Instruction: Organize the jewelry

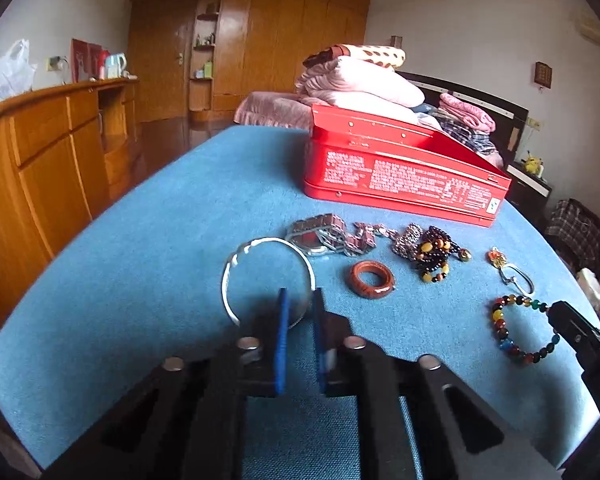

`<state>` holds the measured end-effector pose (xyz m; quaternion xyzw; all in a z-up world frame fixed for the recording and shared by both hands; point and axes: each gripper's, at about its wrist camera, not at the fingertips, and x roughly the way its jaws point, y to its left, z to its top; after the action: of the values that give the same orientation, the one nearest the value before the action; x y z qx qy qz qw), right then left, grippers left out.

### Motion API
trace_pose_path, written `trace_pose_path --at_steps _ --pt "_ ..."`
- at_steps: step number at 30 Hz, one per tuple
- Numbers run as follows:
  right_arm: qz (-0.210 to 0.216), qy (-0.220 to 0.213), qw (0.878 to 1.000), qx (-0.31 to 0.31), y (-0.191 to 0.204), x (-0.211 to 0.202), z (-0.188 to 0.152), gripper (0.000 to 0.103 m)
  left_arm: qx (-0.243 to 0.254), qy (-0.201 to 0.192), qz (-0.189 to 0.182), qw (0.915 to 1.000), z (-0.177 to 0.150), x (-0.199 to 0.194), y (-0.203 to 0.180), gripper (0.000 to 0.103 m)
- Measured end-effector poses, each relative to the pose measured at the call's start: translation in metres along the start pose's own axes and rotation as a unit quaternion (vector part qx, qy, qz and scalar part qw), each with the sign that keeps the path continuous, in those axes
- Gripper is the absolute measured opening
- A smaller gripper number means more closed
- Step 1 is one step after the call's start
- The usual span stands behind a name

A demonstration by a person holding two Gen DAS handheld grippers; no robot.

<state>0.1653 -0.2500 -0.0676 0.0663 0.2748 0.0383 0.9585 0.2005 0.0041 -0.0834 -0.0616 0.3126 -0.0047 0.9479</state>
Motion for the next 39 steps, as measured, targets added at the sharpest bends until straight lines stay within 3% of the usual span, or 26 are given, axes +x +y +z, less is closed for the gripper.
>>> trace_pose_path --at_steps 6,8,10,16,22,27,29,34,39 --pt "0.001 -0.002 1.000 0.001 -0.001 -0.001 0.001 0.007 -0.020 -0.019 -0.026 0.9993 0.000 -0.015 0.011 0.011" --pt "0.001 -0.001 1.000 0.002 -0.003 0.000 0.001 0.007 -0.022 -0.033 -0.029 0.9988 0.004 -0.024 0.014 0.042" --pt "0.001 0.000 1.000 0.003 -0.003 0.001 0.001 0.007 -0.013 -0.045 -0.016 0.9988 0.007 -0.028 0.013 0.051" --pt "0.004 -0.001 1.000 0.004 -0.003 0.001 0.002 0.007 -0.013 -0.010 0.001 0.9999 0.004 -0.009 0.008 0.052" --pt "0.004 -0.001 1.000 0.006 -0.004 0.001 0.002 0.007 -0.011 -0.012 0.021 0.9997 0.000 -0.009 0.006 0.049" --pt "0.003 -0.001 1.000 0.007 -0.005 0.002 0.002 0.007 -0.025 -0.053 0.021 0.9981 -0.001 -0.025 0.013 0.050" --pt "0.003 -0.001 1.000 0.008 -0.005 0.003 0.002 0.007 -0.028 -0.060 0.026 0.9974 0.001 -0.028 0.017 0.056" --pt "0.004 -0.002 1.000 0.005 -0.005 0.004 0.001 0.007 -0.038 -0.016 0.007 0.9991 0.001 -0.013 0.022 0.057" --pt "0.005 -0.002 1.000 0.006 -0.005 0.003 0.001 0.007 -0.022 -0.001 0.026 0.9994 0.000 -0.008 0.016 0.057"
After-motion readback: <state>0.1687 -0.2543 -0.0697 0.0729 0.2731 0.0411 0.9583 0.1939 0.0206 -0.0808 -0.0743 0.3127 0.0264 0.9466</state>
